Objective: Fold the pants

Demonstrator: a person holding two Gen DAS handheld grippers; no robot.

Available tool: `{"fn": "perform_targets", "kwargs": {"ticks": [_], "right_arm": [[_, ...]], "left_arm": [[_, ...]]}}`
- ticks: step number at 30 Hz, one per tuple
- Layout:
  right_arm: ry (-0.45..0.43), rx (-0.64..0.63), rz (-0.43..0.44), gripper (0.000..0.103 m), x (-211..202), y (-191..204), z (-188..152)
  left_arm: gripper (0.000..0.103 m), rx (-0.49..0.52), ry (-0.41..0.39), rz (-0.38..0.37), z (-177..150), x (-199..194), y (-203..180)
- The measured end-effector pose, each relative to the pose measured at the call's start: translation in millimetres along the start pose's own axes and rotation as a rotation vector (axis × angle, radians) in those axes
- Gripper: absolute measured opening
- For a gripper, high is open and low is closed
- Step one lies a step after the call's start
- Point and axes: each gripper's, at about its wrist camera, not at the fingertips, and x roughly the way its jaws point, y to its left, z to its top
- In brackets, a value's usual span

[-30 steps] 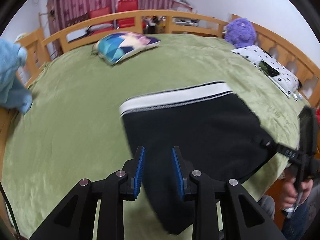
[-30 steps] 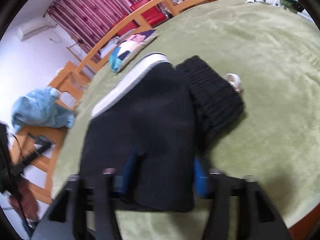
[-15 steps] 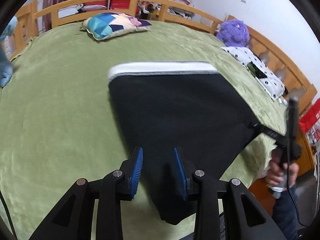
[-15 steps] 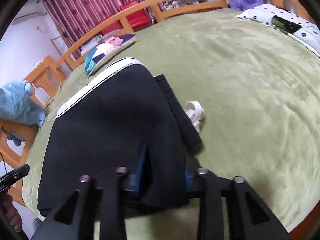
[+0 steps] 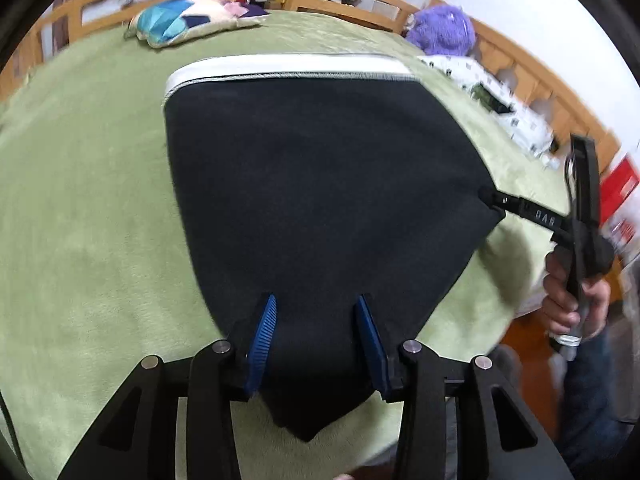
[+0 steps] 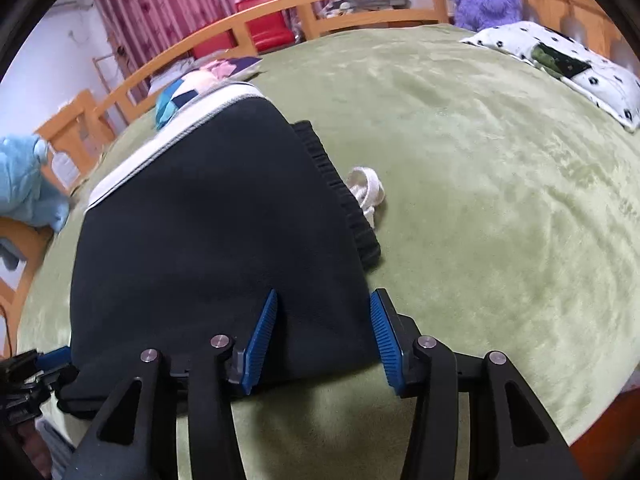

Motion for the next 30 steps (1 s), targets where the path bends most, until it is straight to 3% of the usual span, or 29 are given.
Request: {"fn": "perform_targets", "kwargs": {"ticks": [2,4,5,9,11,13,14,16,18,20,21,23,26,28,30], "right_arm": [[-0.033,-0.011,-0.002,0.049,-13.6,3.5,11.3],[-0.074,-0.022,0.009,0.07,-21.3,7.7,27.6],[-0.077,-0.03,0.025,0.075,-17.9,10.1,33.4],[-0.037,-0.068,0.056,0.076,13.5,20.7,66.9],[-0.017,-0.073,0.045,0.069,32.9,24.0,80.2],[0.011,-0.079,0.077,0.043,49.1,31.1,90.3],[0.017,-0.094,0.078,0.041,55.0,34.7,93.7],[-0.017,-0.179,0.031,0.019,57.1,46.9,92.3],[-0.048,-0.192,0.047,0.01,48.5,43.3,93.2],[-0.086,-0.044,0.191,0.01,29.5,12.3,95.4],[-0.079,0.031,0.215,0.01,28.2,-2.1,94.4],[-0.024,-0.005,0.123,0.011,47.0,-1.8,88.3],[-0.015,-0.056,0.065,0.032,55.0,3.7,82.8],[0.021,-0.057,0.084,0.083,48.6,-0.3,89.5],[0.038,-0.032,0.111,0.088,48.2,-11.1,86.0]], "left_arm": [[0.041,-0.037,-0.046,0.013,8.5,-12.6,13.9],[0.048,-0.056,-0.09,0.053,19.0,-19.1,25.4],[0.052,-0.067,-0.098,0.066,25.7,-19.7,31.8],[0.053,-0.116,-0.09,0.082,45.8,-13.7,54.4],[0.053,-0.127,-0.095,0.093,50.6,-12.1,63.2],[0.053,-0.136,-0.099,0.099,54.8,-9.6,70.1],[0.055,-0.143,-0.099,0.098,56.0,-7.8,73.7],[0.056,-0.154,-0.093,0.083,60.1,-1.7,79.4],[0.056,-0.147,-0.082,0.08,65.7,5.2,79.9],[0.056,-0.141,-0.091,0.061,68.9,7.3,78.0],[0.056,-0.141,-0.091,0.05,69.4,7.8,77.5],[0.058,-0.146,-0.083,0.023,71.3,12.3,77.7],[0.058,-0.162,-0.051,-0.011,71.6,25.0,79.8],[0.062,-0.166,-0.023,-0.036,70.9,36.9,79.5],[0.073,-0.158,0.0,-0.06,68.8,48.7,77.2]]}}
